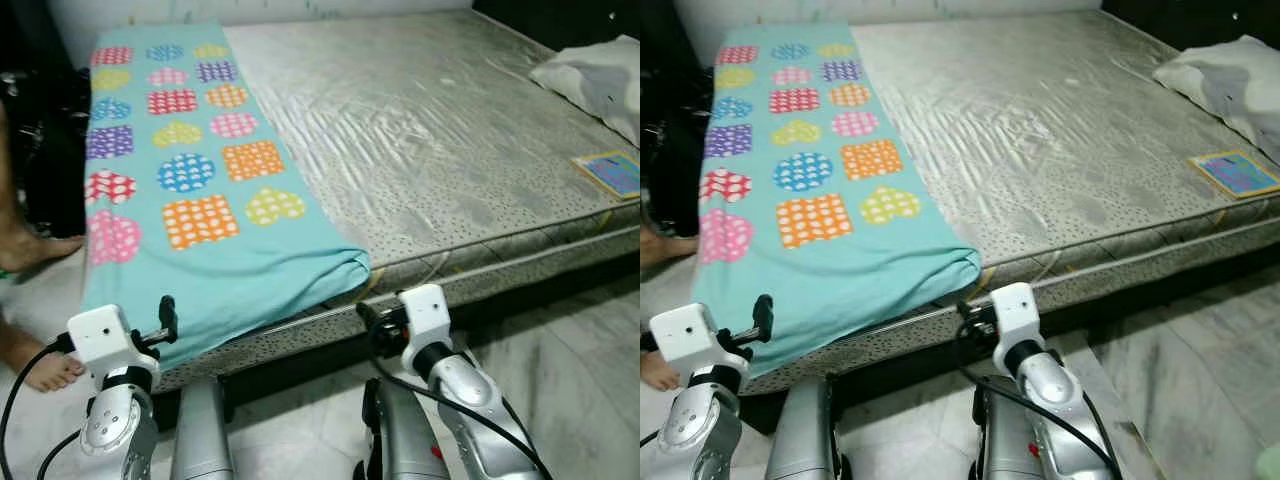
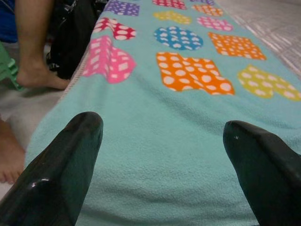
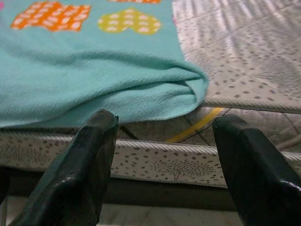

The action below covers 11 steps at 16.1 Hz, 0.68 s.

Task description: Clean up the room

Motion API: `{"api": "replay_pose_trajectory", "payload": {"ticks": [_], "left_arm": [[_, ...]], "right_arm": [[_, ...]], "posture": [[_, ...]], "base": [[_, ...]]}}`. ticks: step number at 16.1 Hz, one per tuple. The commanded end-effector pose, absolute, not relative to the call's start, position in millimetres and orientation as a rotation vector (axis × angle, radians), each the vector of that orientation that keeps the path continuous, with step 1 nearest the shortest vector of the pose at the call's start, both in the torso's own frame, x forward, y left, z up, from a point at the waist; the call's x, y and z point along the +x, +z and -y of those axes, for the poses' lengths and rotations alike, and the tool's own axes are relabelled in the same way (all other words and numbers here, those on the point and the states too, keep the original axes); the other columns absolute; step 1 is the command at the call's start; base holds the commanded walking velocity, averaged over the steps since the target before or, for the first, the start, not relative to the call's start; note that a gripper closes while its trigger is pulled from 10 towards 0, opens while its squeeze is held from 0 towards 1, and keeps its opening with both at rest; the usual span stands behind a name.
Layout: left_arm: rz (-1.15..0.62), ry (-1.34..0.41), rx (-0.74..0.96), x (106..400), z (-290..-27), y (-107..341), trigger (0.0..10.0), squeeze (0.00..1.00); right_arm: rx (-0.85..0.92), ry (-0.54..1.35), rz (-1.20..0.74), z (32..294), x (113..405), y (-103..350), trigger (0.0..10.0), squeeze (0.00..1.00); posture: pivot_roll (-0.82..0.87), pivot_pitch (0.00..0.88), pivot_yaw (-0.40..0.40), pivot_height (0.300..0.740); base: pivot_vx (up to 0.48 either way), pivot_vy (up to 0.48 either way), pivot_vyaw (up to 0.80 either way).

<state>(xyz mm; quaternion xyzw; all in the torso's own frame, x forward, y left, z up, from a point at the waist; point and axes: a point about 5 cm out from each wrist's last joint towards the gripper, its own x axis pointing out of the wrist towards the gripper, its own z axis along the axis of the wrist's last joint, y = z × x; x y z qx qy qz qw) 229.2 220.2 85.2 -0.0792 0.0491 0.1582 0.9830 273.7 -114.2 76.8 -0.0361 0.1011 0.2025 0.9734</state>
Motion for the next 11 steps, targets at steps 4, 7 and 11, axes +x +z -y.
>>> {"api": "replay_pose_trajectory", "payload": {"ticks": [4,7,11], "left_arm": [[-0.107,0.305,-0.148,218,-218,90,10.0,0.0],[-0.113,0.281,-0.141,213,-215,95,10.0,0.0],[-0.131,0.265,-0.152,206,-209,101,10.0,0.0]], "right_arm": [[-0.051,0.411,-0.204,97,291,79,10.0,0.0],[-0.049,0.381,-0.193,93,303,81,10.0,0.0],[-0.023,0.3,-0.143,87,319,89,10.0,0.0]], "posture": [[-0.06,0.184,-0.053,0.523],[-0.04,0.222,-0.045,0.523],[-0.02,0.273,-0.035,0.523]], "base": [[0.0,0.0,0.0],[0.0,0.0,0.0],[0.0,0.0,0.0]]}}
